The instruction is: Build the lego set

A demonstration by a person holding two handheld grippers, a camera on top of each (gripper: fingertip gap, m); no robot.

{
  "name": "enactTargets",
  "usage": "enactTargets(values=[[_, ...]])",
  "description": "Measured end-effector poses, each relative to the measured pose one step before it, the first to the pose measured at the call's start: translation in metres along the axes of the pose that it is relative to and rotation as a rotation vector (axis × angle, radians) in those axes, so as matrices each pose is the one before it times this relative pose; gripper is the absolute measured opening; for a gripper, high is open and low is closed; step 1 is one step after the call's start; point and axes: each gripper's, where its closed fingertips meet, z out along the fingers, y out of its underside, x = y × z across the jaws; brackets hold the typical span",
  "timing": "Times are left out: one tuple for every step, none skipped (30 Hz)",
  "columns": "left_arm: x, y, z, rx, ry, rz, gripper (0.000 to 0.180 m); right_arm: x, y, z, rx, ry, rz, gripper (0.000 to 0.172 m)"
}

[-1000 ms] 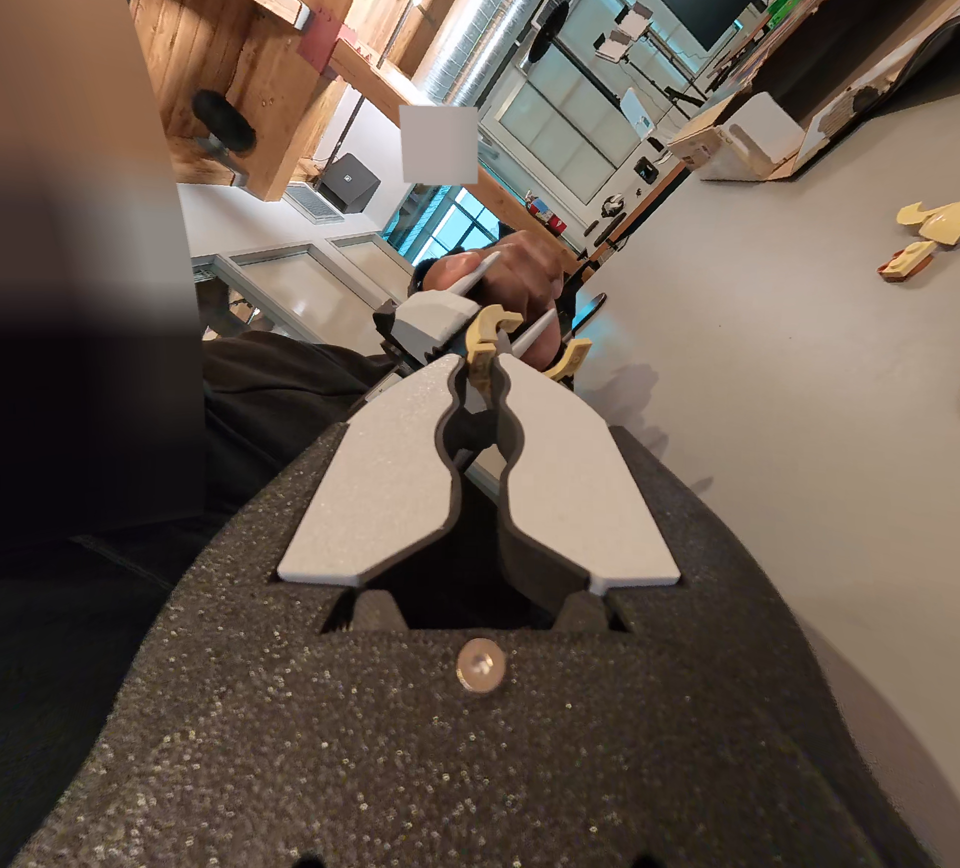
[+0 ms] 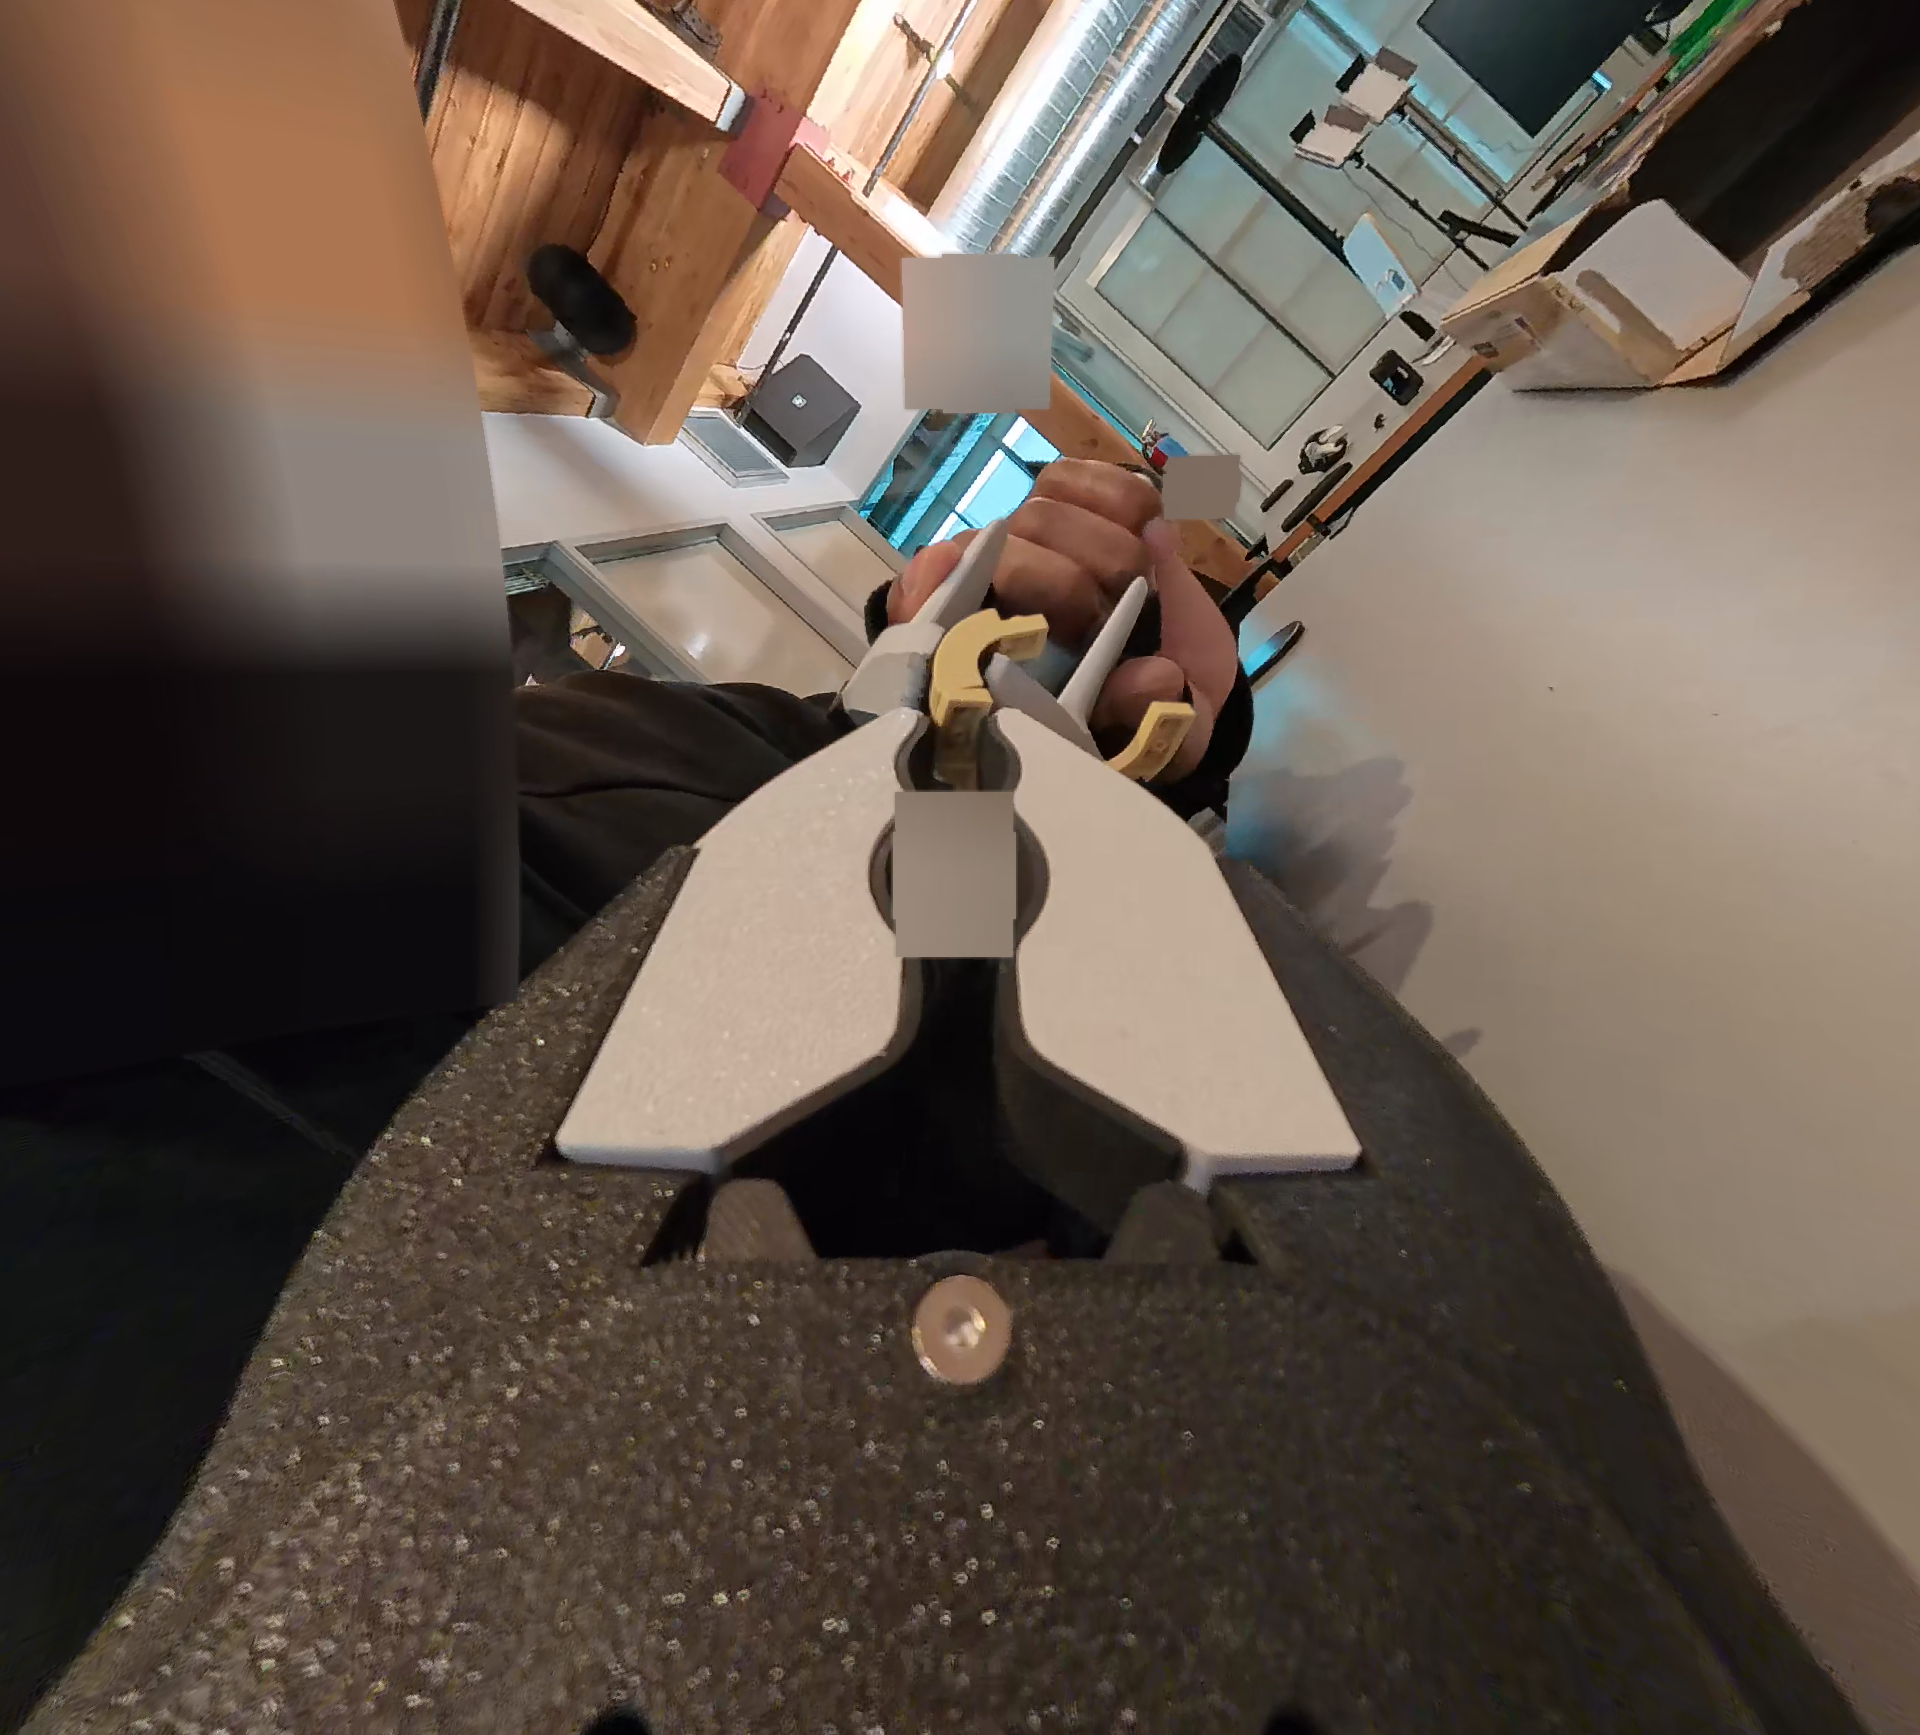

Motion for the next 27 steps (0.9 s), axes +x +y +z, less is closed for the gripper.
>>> enactTargets(values=[[-0.00061, -0.00005, 0.00011, -0.0056, 0.0011, 0.0019, 0.006, -0.00041, -0.00025, 0.00004, 0.0049, -0.0005, -0.0052, 0.007], [-0.00016, 0.00016, 0.00022, -0.0061, 0.0045, 0.0028, 0.006, 0.00004, -0.00031, 0.00006, 0.0051, 0.0018, -0.0033, 0.007], [0.00017, 0.00024, 0.00023, -0.0062, 0.0057, 0.0035, 0.006, 0.00049, -0.00034, -0.00002, 0.0037, 0.0045, -0.0022, 0.007], [0.00039, 0.00037, 0.00019, -0.0075, 0.0047, 0.0014, 0.006, 0.00036, -0.00015, 0.00014, 0.0017, 0.0046, -0.0031, 0.007], [0.0003, 0.0002, -0.00004, -0.005, 0.0018, -0.0002, 0.006, 0.00072, 0.00007, 0.00007, -0.0007, 0.007, -0.0039, 0.007], [0.00046, 0.00016, -0.00015, -0.0038, 0.0015, -0.0002, 0.006, 0.00037, 0.00014, 0.00013, -0.0005, 0.0062, -0.0052, 0.007], [0.00021, 0.00011, -0.0001, -0.0049, -0.0008, 0.0004, 0.006, 0.00044, 0.00003, 0.00018, 0.0005, 0.0076, -0.0079, 0.007], [0.00004, 0.00018, -0.00009, -0.0062, -0.0019, 0.0021, 0.005, 0.00026, -0.00009, 0.00012, 0.0009, 0.0075, -0.0092, 0.007], [0.00034, 0.00027, -0.00001, -0.0065, -0.0002, 0.0001, 0.005, 0.00106, -0.00033, -0.00003, 0.0027, 0.0123, -0.0097, 0.007], [0.00085, 0.00043, 0.00012, -0.008, 0.0039, -0.0006, 0.005, 0.00078, -0.00041, -0.00005, 0.0033, 0.0093, -0.0077, 0.007], [-0.00021, 0.00016, 0.00008, -0.0055, -0.0031, 0.0011, 0.005, 0.00009, -0.00022, -0.00003, 0.0019, 0.0035, -0.006, 0.007], [0.00008, 0.00036, 0.00022, -0.0049, -0.0005, -0.0014, 0.005, 0.00026, -0.00035, 0.00005, 0.0023, 0.004, -0.0043, 0.007], [0.00006, 0.00061, 0.0004, -0.003, -0.0004, 0.0026, 0.006, -0.00009, -0.00049, 0.00016, 0.0041, 0.0014, -0.0055, 0.007], [-0.00087, 0.00029, 0.00028, 0.0001, -0.0039, 0.0041, 0.006, -0.00047, -0.0006, 0.00017, 0.0055, 0.0005, -0.0092, 0.007], [-0.0007, 0.00033, 0.00039, -0.0023, -0.0014, 0.0003, 0.006, -0.0004, -0.0006, 0.00007, 0.0053, 0.0004, -0.0089, 0.007], [-0.00064, 0.00011, 0.00039, -0.0034, -0.0021, 0.003, 0.006, -0.00068, -0.00058, 0.00002, 0.0047, -0.0002, -0.0113, 0.007], [-0.0012, -0.00014, 0.00012, 0.0007, -0.0047, 0.0055, 0.006, -0.00111, -0.00038, 0.00022, 0.0044, -0.0015, -0.0125, 0.007], [-0.00154, -0.0003, 0.00017, 0.0022, -0.0049, 0.0067, 0.006, -0.00142, -0.00049, 0.00024, 0.006, -0.0034, -0.0138, 0.007], [-0.00193, -0.00022, 0.00017, 0.0018, -0.0068, 0.0075, 0.006, -0.00179, -0.00071, 0.00029, 0.0073, -0.0038, -0.0179, 0.007], [-0.00224, -0.00032, 0.00031, 0.0042, -0.0077, 0.0094, 0.006, -0.00201, -0.00083, 0.0003, 0.0087, -0.0046, -0.0188, 0.007], [-0.00248, -0.00043, 0.00036, 0.0066, -0.0072, 0.0127, 0.006, -0.00208, -0.00109, 0.00032, 0.0113, -0.0043, -0.0205, 0.007], [-0.00282, -0.00014, 0.00062, 0.0099, -0.0083, 0.0172, 0.006, -0.00237, -0.00126, 0.00047, 0.0147, -0.0025, -0.0261, 0.007], [-0.0032, -0.00016, 0.00055, 0.0139, -0.0094, 0.0174, 0.006, -0.00271, -0.0014, 0.00062, 0.0179, -0.0038, -0.026, 0.007], [-0.00329, -0.00036, 0.00065, 0.0165, -0.0063, 0.0175, 0.006, -0.0025, -0.00156, 0.00051, 0.021, -0.0068, -0.0176, 0.007], [-0.00297, -0.00019, 0.00086, 0.0132, -0.0009, 0.0125, 0.006, -0.00256, -0.00181, 0.0002, 0.0269, -0.0121, -0.0076, 0.007], [-0.00295, -0.00064, 0.00099, 0.0149, -0.0003, 0.0107, 0.006, -0.00268, -0.00165, 0.00002, 0.029, -0.0145, -0.0075, 0.007], [-0.00291, -0.00079, 0.0011, 0.0193, 0.0012, 0.0119, 0.006, -0.00261, -0.00185, -0.00005, 0.0309, -0.01, -0.0153, 0.007]])
